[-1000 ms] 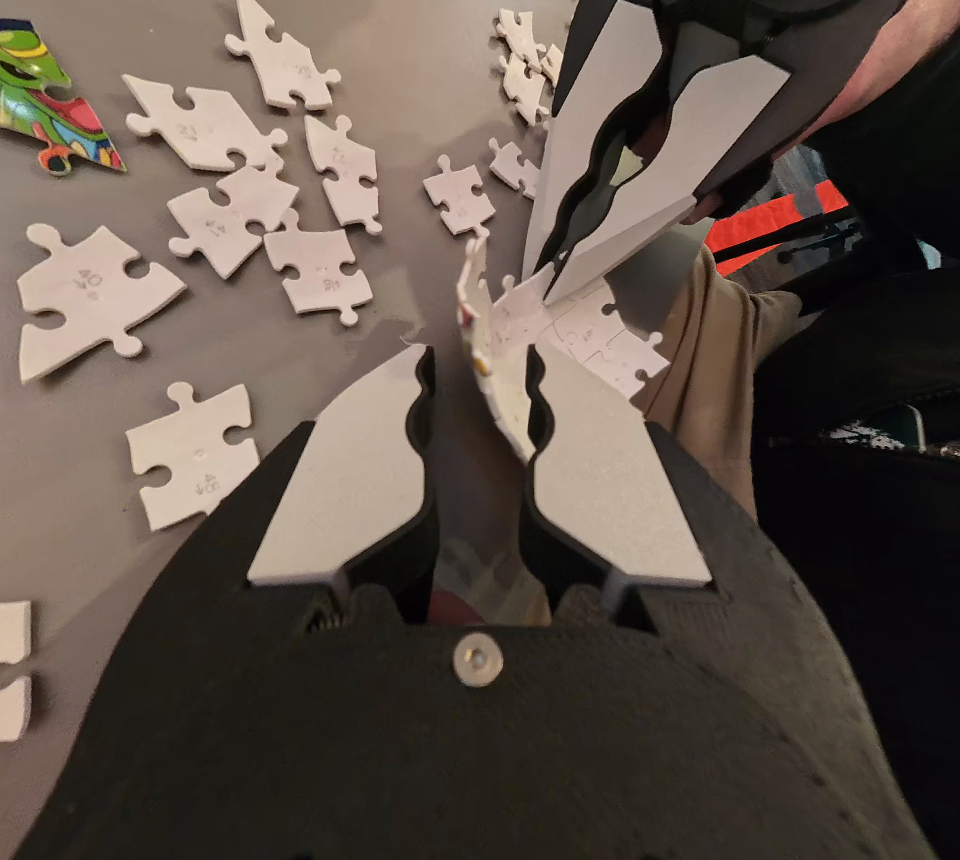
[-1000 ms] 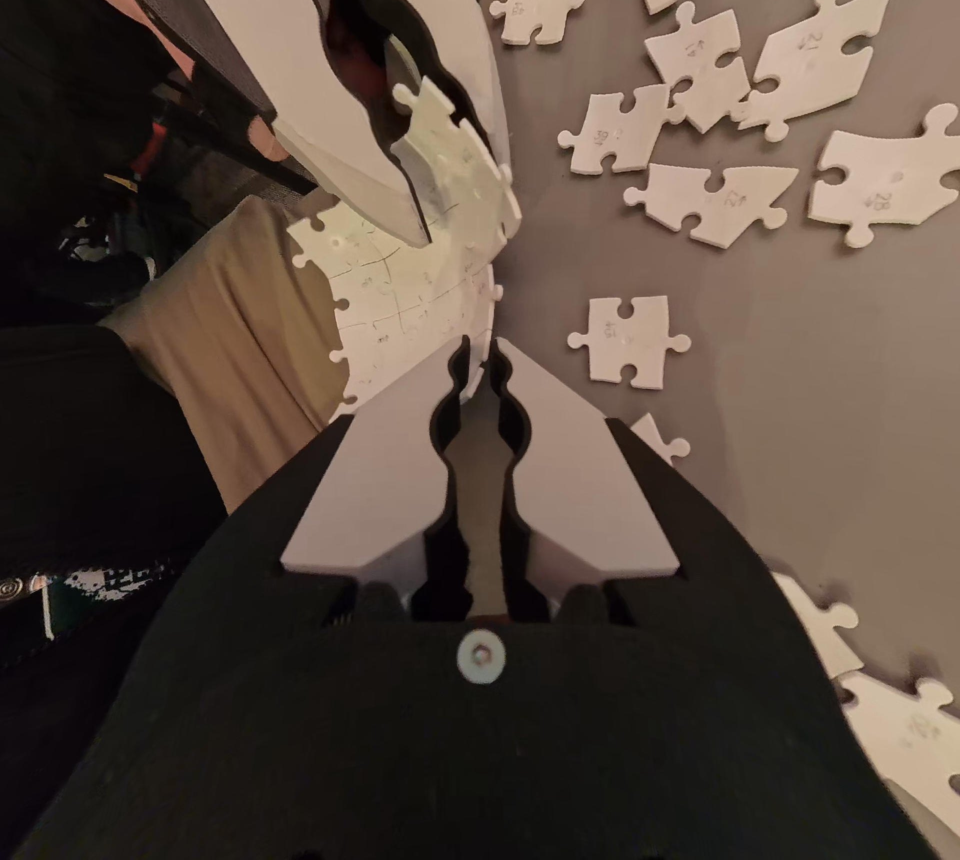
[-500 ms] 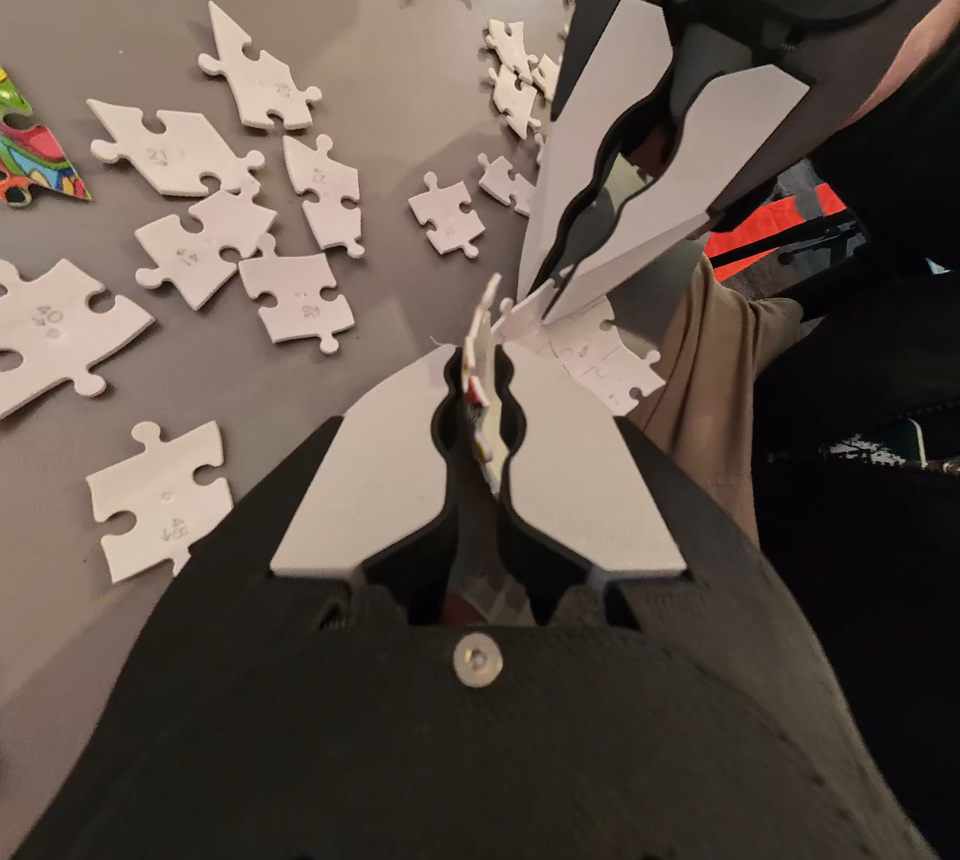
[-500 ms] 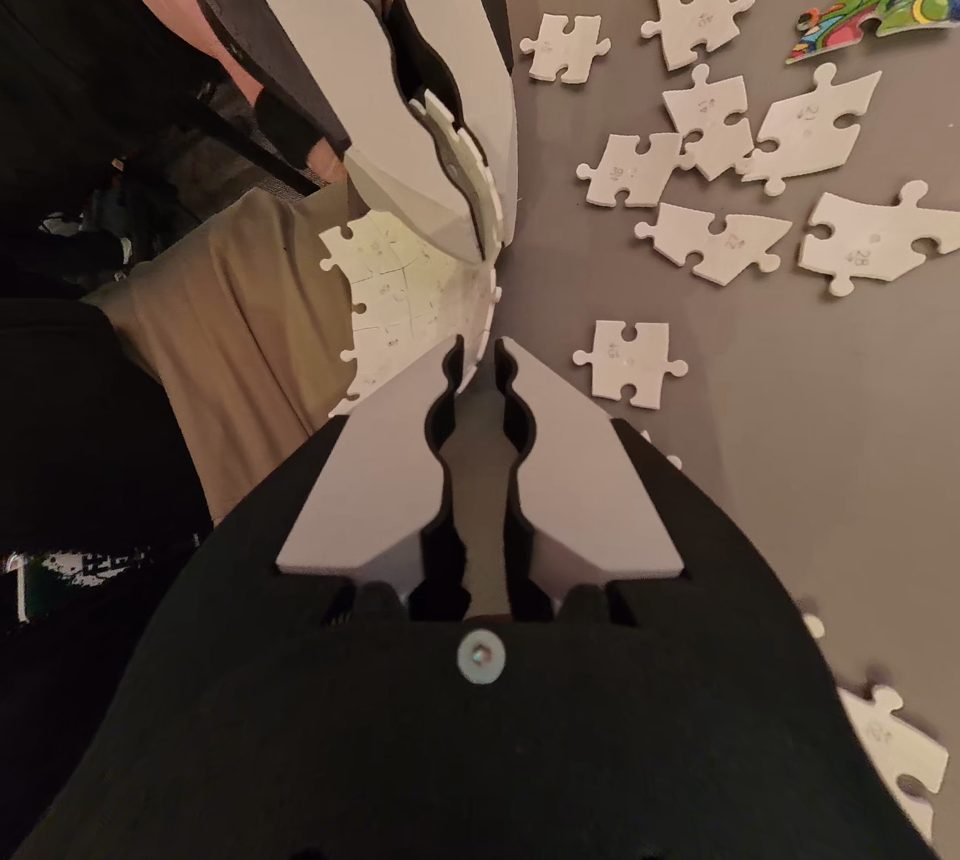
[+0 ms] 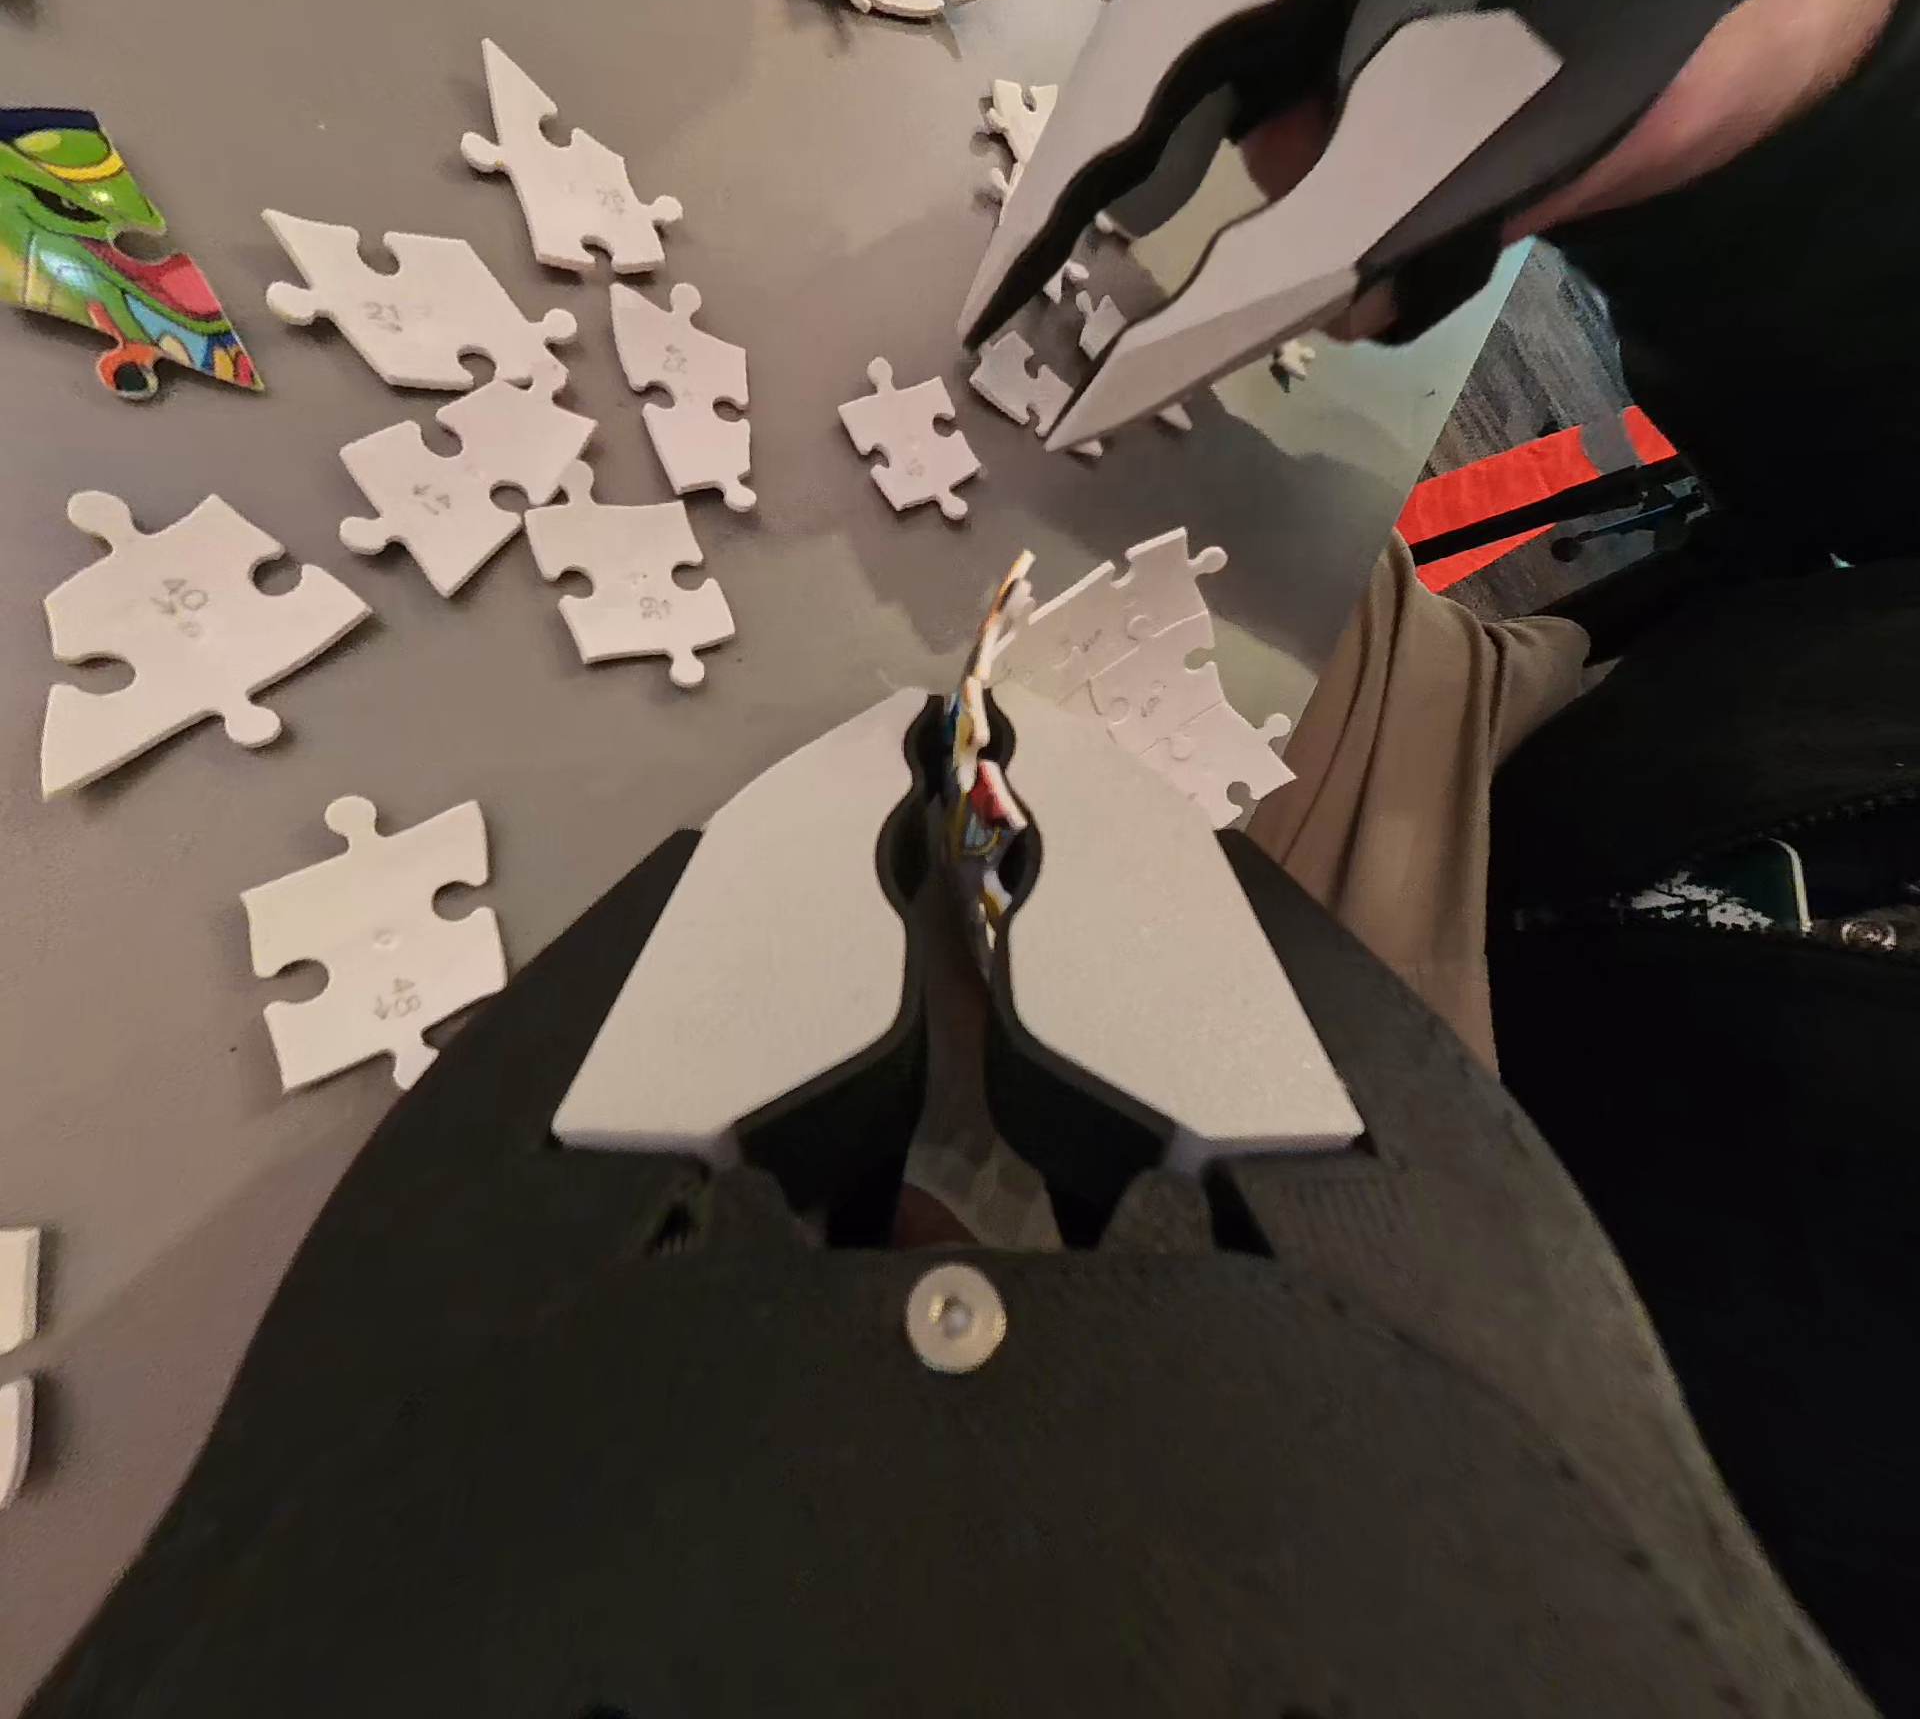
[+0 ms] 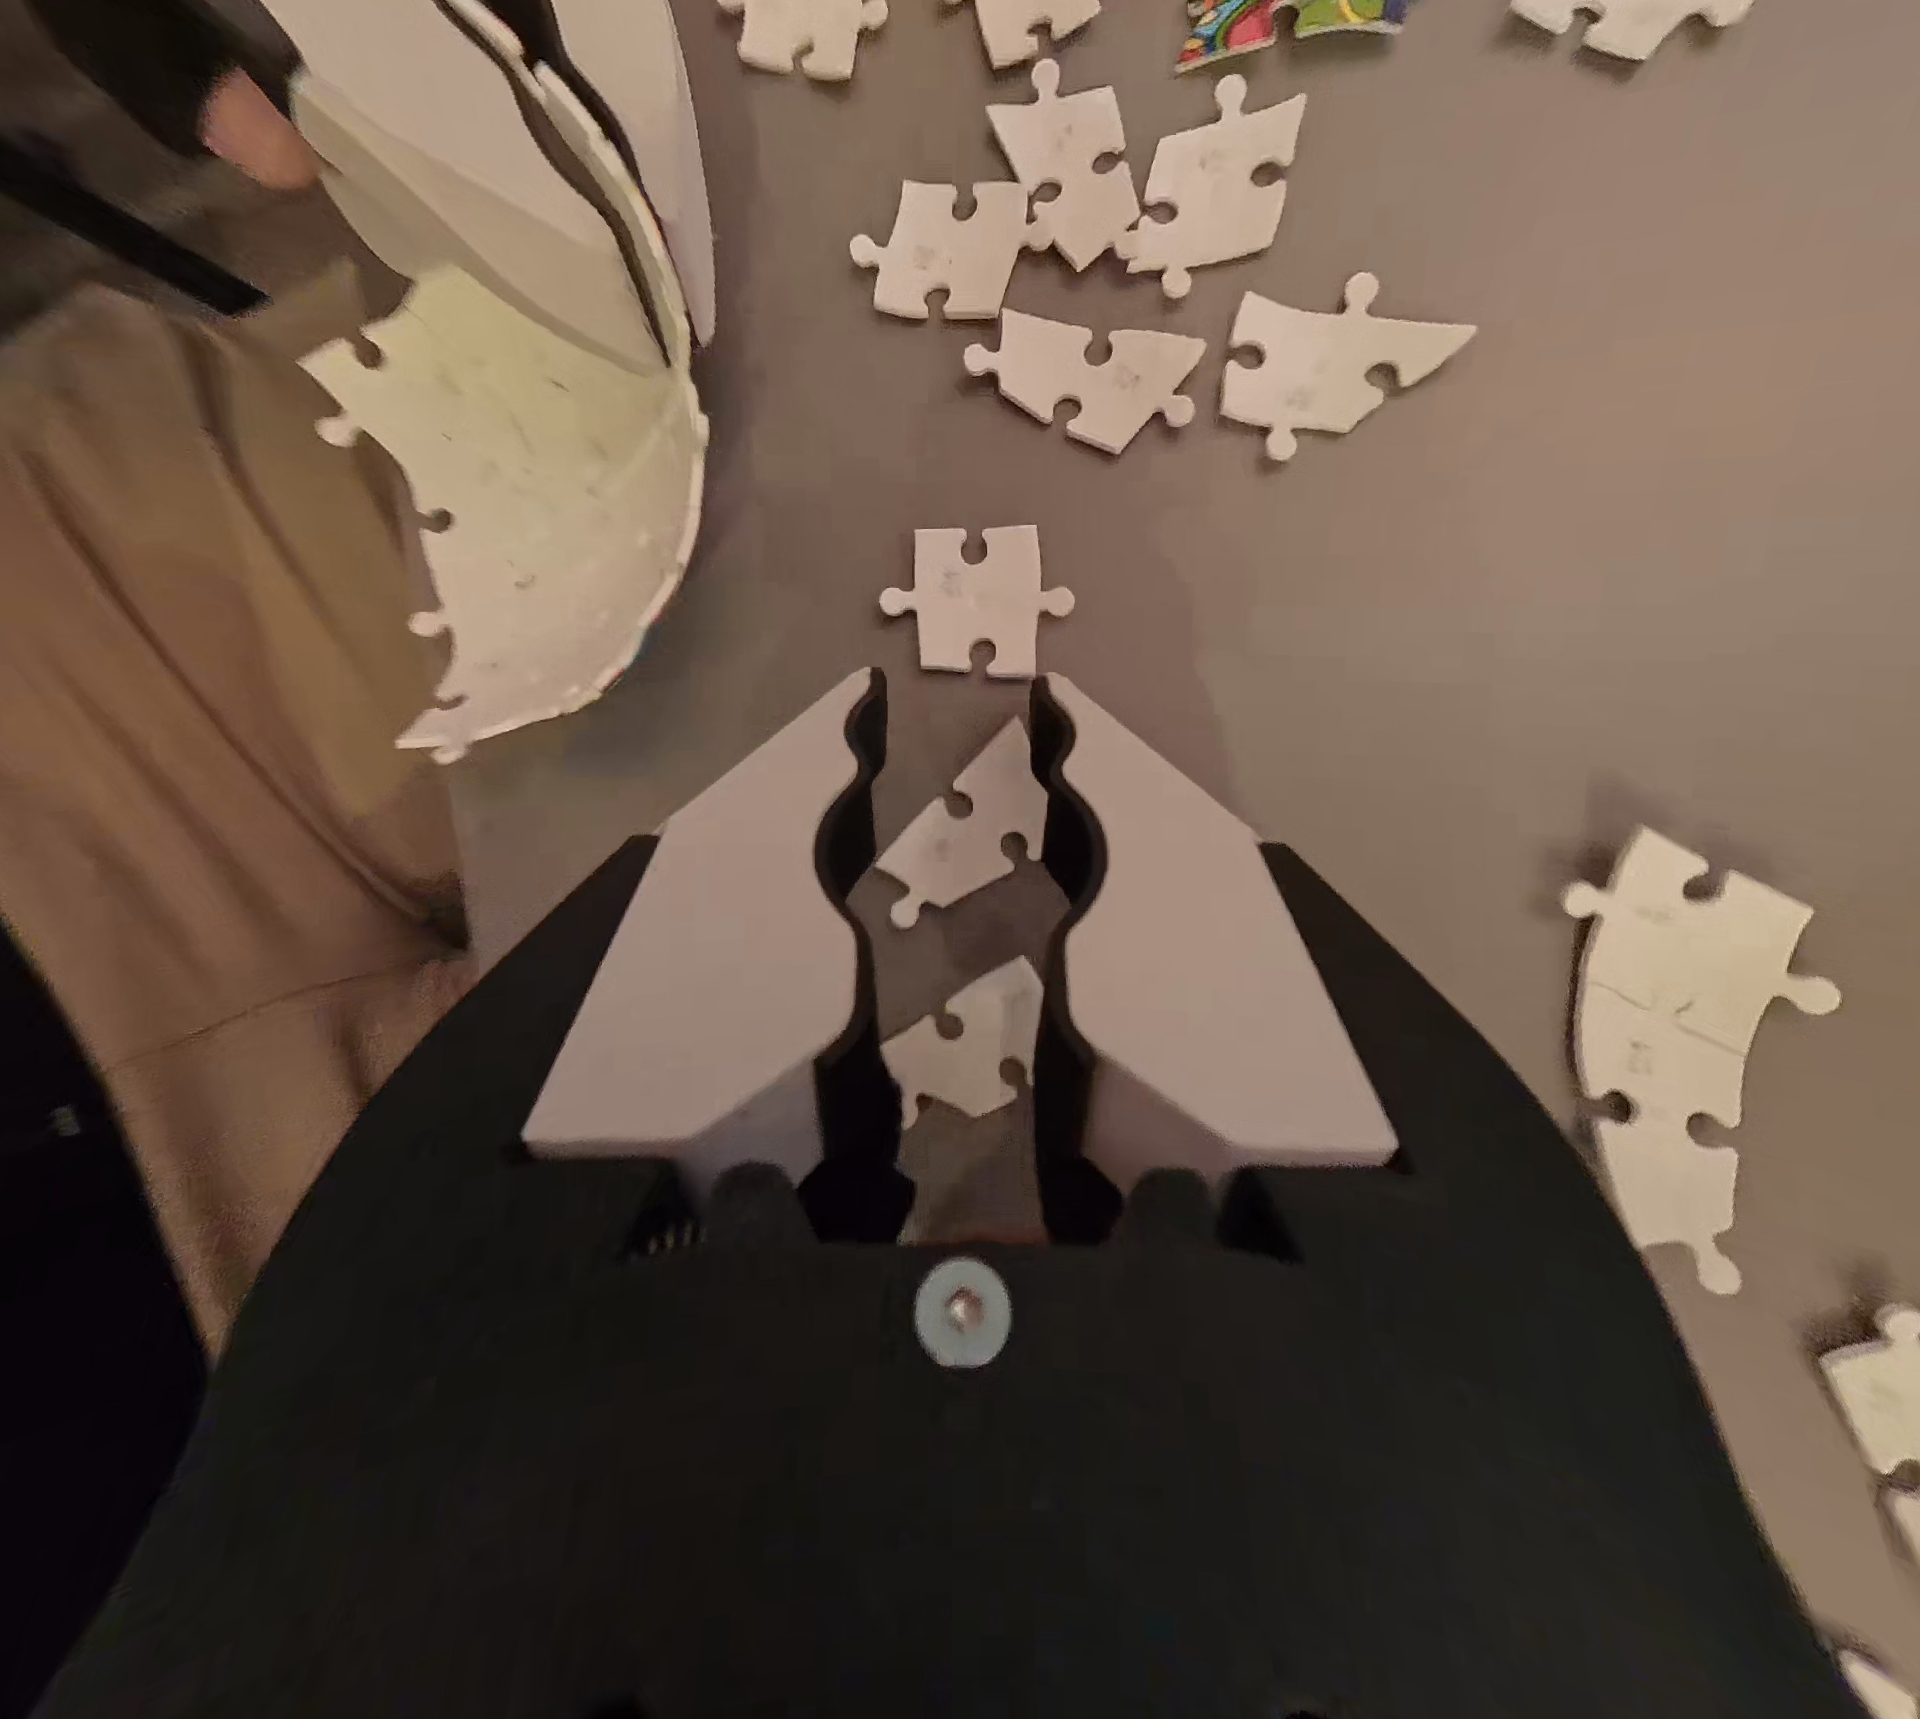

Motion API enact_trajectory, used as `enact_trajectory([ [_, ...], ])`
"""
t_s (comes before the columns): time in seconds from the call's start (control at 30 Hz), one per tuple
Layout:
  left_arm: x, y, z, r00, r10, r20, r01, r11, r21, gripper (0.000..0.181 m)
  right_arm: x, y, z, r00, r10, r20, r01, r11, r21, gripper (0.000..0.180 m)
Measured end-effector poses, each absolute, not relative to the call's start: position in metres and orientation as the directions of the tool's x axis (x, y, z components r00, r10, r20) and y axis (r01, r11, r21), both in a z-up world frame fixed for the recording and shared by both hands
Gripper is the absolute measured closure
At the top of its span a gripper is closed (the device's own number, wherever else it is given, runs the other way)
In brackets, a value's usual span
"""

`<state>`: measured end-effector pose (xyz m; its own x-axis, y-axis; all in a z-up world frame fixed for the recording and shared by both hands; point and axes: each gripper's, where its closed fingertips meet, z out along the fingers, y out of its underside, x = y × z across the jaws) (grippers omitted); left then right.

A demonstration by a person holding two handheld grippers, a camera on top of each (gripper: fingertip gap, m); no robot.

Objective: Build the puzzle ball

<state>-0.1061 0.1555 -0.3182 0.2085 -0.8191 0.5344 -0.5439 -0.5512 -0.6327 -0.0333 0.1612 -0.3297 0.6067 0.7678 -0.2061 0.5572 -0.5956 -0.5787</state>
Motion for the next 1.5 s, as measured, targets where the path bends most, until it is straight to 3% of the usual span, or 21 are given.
enact_trajectory([
  [0.2, -0.110, 0.156, -0.317, 0.208, -0.820, 0.533, -0.545, -0.550, -0.633, 0.175, -0.044, 0.171, -0.340, 0.514, 0.858, -0.016, 0.724, -0.443, -0.529, 0.165],
  [0.37, -0.116, 0.157, -0.318, 0.215, -0.817, 0.536, -0.538, -0.557, -0.633, 0.175, -0.036, 0.182, -0.338, 0.349, 0.930, 0.115, 0.867, -0.275, -0.416, 0.167],
  [0.8, -0.121, 0.158, -0.320, 0.216, -0.810, 0.545, -0.528, -0.566, -0.633, 0.174, -0.046, 0.180, -0.340, 0.533, 0.846, 0.017, 0.748, -0.462, -0.477, 0.148],
  [0.9, -0.120, 0.159, -0.320, 0.212, -0.810, 0.547, -0.530, -0.566, -0.632, 0.174, -0.048, 0.178, -0.339, 0.588, 0.805, -0.076, 0.676, -0.541, -0.499, 0.143],
  [1.17, -0.119, 0.157, -0.320, 0.205, -0.810, 0.550, -0.533, -0.564, -0.631, 0.174, -0.052, 0.184, -0.340, 0.625, 0.768, -0.137, 0.593, -0.582, -0.556, 0.170],
  [1.3, -0.119, 0.156, -0.320, 0.199, -0.809, 0.553, -0.539, -0.562, -0.628, 0.174, -0.054, 0.185, -0.337, 0.465, 0.885, -0.031, 0.740, -0.408, -0.535, 0.175],
  [1.33, -0.119, 0.155, -0.321, 0.197, -0.809, 0.553, -0.541, -0.560, -0.627, 0.174, -0.053, 0.187, -0.335, 0.423, 0.906, 0.010, 0.776, -0.357, -0.520, 0.174],
  [1.4, -0.119, 0.154, -0.321, 0.197, -0.809, 0.554, -0.544, -0.560, -0.625, 0.174, -0.054, 0.196, -0.326, 0.414, 0.909, 0.053, 0.790, -0.330, -0.516, 0.155],
  [1.5, -0.120, 0.154, -0.320, 0.196, -0.809, 0.554, -0.545, -0.559, -0.624, 0.175, -0.051, 0.188, -0.321, 0.508, 0.861, -0.019, 0.751, -0.454, -0.480, 0.147],
])
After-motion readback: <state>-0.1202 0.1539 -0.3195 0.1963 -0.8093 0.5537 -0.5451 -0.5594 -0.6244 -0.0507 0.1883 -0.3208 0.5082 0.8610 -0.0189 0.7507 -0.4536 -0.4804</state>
